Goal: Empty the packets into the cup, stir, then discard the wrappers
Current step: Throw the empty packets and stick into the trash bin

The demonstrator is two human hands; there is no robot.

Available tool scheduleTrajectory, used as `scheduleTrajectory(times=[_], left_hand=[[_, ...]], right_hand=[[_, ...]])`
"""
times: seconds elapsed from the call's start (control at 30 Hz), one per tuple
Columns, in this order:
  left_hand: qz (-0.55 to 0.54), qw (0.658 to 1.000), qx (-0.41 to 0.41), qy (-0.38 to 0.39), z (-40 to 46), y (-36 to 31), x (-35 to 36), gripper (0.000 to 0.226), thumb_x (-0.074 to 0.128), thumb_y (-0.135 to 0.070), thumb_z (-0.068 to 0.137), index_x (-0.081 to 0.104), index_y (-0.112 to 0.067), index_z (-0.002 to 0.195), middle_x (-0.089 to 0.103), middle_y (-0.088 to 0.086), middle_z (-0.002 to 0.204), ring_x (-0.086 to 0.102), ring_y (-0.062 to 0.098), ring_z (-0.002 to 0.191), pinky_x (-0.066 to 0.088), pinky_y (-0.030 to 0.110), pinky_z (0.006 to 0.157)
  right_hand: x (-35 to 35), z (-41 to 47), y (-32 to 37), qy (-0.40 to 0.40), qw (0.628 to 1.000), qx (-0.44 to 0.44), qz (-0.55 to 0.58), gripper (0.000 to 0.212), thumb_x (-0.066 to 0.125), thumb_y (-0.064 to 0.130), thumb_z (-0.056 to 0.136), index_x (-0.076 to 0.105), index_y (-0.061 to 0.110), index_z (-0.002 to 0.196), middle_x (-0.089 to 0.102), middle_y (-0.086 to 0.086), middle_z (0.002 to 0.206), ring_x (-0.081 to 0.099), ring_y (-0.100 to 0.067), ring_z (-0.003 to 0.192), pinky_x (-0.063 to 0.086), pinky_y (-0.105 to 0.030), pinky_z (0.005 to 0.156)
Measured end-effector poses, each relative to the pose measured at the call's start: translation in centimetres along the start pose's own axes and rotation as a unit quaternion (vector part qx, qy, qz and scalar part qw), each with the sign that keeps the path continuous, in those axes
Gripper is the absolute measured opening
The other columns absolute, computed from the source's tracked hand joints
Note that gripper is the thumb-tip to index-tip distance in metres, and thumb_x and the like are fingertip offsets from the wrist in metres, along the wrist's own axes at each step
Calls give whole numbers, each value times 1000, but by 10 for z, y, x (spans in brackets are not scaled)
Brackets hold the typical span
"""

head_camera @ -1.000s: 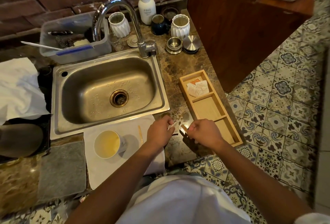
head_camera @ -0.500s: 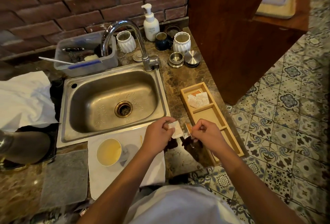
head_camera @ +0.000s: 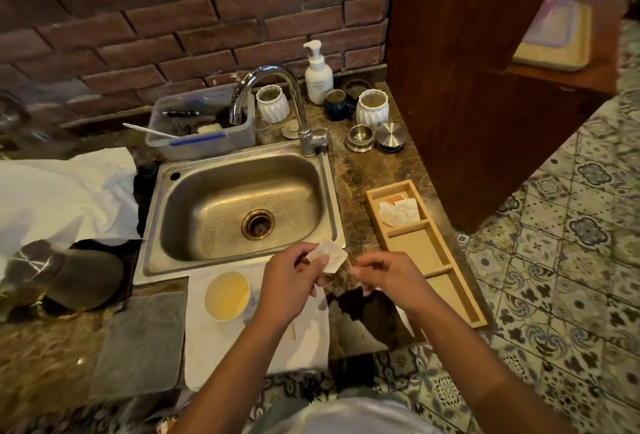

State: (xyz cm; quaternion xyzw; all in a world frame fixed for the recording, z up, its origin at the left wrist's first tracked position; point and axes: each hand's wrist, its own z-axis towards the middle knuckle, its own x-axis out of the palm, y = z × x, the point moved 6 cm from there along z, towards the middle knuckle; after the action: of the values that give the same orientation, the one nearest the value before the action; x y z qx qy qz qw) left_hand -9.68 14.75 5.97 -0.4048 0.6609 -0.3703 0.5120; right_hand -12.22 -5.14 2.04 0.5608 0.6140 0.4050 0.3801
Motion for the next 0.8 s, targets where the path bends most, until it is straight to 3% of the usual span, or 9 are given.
scheduleTrajectory(times=[0.1, 0.17, 0.43, 0.53, 0.63, 0.8], left_hand=[[-27, 1000, 9, -5, -12, 1, -15, 14, 69, -29, 96, 75, -40, 90, 75, 3, 69, 65, 15, 55, 49, 29, 51], [-38, 999, 14, -13, -22, 4, -29, 14, 66, -29, 99, 76, -36, 92, 76, 0, 70, 61, 11, 51, 48, 23, 50], [-41, 997, 34, -55, -82, 32, -95, 24, 63, -29, 101, 72, -31, 79, 75, -2, 67, 58, 7, 47, 45, 17, 49], [-37, 995, 32, -85, -107, 49, -124, 22, 65, -31, 99, 72, -28, 78, 72, -2, 64, 57, 9, 49, 48, 27, 52], [-38, 991, 29, -123, -137, 69, -159, 25, 62, -38, 98, 69, -29, 75, 66, -7, 58, 52, 3, 48, 45, 26, 54], [-65, 978, -21, -198, -195, 123, -215, 30, 53, -33, 105, 71, -30, 81, 72, -4, 65, 55, 11, 51, 47, 33, 54]], right_hand=[[17, -14, 3, 6, 1000, -4, 20, 6, 78, 21, 90, 83, 22, 87, 70, 0, 63, 59, -12, 53, 53, -27, 51], [28, -22, 3, 4, 1000, -7, 8, 8, 77, 24, 91, 82, 20, 86, 65, 0, 58, 55, -12, 50, 48, -27, 45], [113, -59, 5, 47, 998, -27, 12, 15, 69, 17, 97, 77, 9, 86, 69, -8, 64, 57, -15, 51, 48, -26, 47], [156, -73, 6, 62, 997, -36, -7, 14, 71, 14, 96, 73, 6, 84, 69, -7, 61, 56, -15, 48, 47, -25, 44], [193, -84, 5, 61, 997, -42, -3, 19, 73, 13, 94, 70, -5, 90, 68, -8, 61, 56, -16, 48, 48, -25, 44], [262, -97, 1, 114, 992, -37, -26, 16, 70, 14, 96, 72, -2, 94, 72, -10, 67, 60, -15, 53, 51, -25, 48]])
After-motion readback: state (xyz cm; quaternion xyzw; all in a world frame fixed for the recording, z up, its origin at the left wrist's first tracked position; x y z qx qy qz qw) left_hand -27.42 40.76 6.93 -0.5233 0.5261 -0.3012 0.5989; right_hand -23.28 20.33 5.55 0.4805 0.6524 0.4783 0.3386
